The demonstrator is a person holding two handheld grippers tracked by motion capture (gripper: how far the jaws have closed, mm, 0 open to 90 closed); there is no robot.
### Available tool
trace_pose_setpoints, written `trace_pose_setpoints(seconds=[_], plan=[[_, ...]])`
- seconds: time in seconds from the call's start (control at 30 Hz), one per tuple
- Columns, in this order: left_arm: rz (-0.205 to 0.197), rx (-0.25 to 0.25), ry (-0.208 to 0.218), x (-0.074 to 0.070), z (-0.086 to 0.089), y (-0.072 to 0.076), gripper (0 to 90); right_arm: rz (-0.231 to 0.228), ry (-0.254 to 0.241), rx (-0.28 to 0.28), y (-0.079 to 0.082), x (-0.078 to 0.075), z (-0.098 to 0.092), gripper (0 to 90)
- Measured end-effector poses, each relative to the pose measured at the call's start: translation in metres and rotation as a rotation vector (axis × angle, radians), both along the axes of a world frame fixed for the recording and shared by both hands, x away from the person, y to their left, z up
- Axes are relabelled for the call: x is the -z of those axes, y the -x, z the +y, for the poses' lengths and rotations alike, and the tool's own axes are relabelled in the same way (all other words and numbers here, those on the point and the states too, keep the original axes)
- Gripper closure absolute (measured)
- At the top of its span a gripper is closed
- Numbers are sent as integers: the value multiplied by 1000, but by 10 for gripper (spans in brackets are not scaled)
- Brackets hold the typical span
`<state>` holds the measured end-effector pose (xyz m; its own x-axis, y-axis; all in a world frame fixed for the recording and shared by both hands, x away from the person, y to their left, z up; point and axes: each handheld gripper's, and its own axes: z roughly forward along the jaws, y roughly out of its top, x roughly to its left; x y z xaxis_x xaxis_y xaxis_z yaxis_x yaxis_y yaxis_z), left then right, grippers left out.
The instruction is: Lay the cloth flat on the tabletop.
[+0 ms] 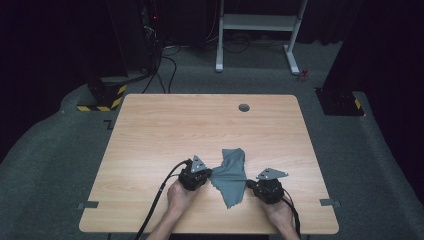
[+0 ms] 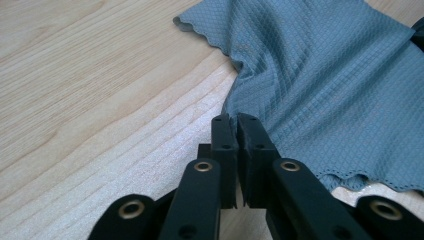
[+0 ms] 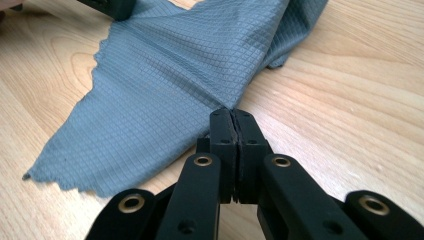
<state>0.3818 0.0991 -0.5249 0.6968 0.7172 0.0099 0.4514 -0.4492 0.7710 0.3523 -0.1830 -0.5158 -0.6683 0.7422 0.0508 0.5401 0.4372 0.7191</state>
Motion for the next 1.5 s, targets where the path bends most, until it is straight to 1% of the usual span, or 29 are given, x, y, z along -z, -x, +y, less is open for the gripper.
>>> trace_pose_setpoints(seconds=[0.07, 0.1, 0.17, 0.23, 0.27, 0.33, 0.4, 0.43, 0.5, 0.57, 0.63, 0.67, 0.7, 0.73, 0.77, 0.8, 0.87, 0.93, 1.0, 1.03, 1.1, 1.17, 1.23, 1.3, 1.33, 1.4, 1.43, 1.47, 1.5], plan=[[4, -7, 6, 0, 1, 0, 880, -13, 12, 9, 1, 0, -2, 892], [15, -12, 13, 0, 3, 0, 881, -17, 12, 17, 2, 0, -3, 892], [30, -30, 22, 0, 10, 1, 882, -13, -1, 32, 3, -1, -8, 893], [29, -39, 17, -1, 16, 2, 882, -4, -6, 39, 5, -1, -12, 895], [33, -40, 22, -2, 18, 3, 882, -10, -3, 33, 4, 0, -13, 896], [22, -45, 8, -4, 21, 5, 882, -7, -3, 34, 6, 1, -12, 897], [14, -58, -2, -5, 25, 7, 882, -17, 3, 26, 5, 0, -12, 897], [9, -65, -10, -6, 27, 7, 882, -13, 0, 35, 4, 0, -12, 897], [10, -79, 3, -6, 31, 9, 882, -23, 4, 50, 2, -1, -15, 896], [10, -88, 6, -7, 35, 10, 881, -23, 0, 84, 1, -2, -21, 895], [17, -88, 4, -7, 37, 11, 879, -28, 9, 110, -1, -3, -26, 892], [10, -87, -13, -8, 38, 11, 876, -26, 13, 114, -2, -2, -27, 890], [14, -88, -10, -8, 38, 12, 861, -16, 14, 121, -3, -2, -27, 872], [26, -84, 8, -8, 38, 11, 817, -18, 17, 123, -4, -3, -27, 818], [40, -87, 35, -8, 37, 11, 752, -30, 6, 120, -4, -3, -26, 768], [49, -80, 56, -9, 37, 10, 683, -33, -11, 112, -3, -5, -24, 754], [51, -72, 75, -11, 33, 10, 594, -47, -19, 82, -2, -8, -17, 711], [41, -65, 72, -12, 30, 10, 542, -55, -12, 57, -3, -10, -8, 656], [23, -62, 48, -12, 26, 8, 524, -55, 3, 51, -6, -10, 0, 621], [30, -61, 48, -11, 24, 7, 521, -58, 19, 46, -9, -9, 4, 613], [37, -67, 34, -7, 22, 5, 512, -59, 41, 50, -15, -6, 9, 633], [35, -70, 8, -4, 22, 5, 499, -57, 65, 47, -21, -3, 11, 689], [39, -76, 12, -1, 22, 7, 480, -44, 96, 41, -25, -2, 13, 759], [20, -74, -3, -1, 23, 7, 473, -37, 127, 24, -29, -2, 14, 872], [28, -76, 1, 0, 22, 8, 471, -31, 128, 16, -31, -3, 13, 900], [27, -78, 4, 0, 23, 8, 465, -21, 143, 5, -35, -4, 14, 900], [26, -79, 8, 1, 23, 8, 467, -27, 155, 5, -36, -6, 14, 900], [21, -73, 0, 0, 24, 9, 486, -49, 160, 9, -38, -8, 14, 900], [17, -72, 4, 1, 24, 9, 497, -57, 156, 19, -40, -10, 13, 900]])
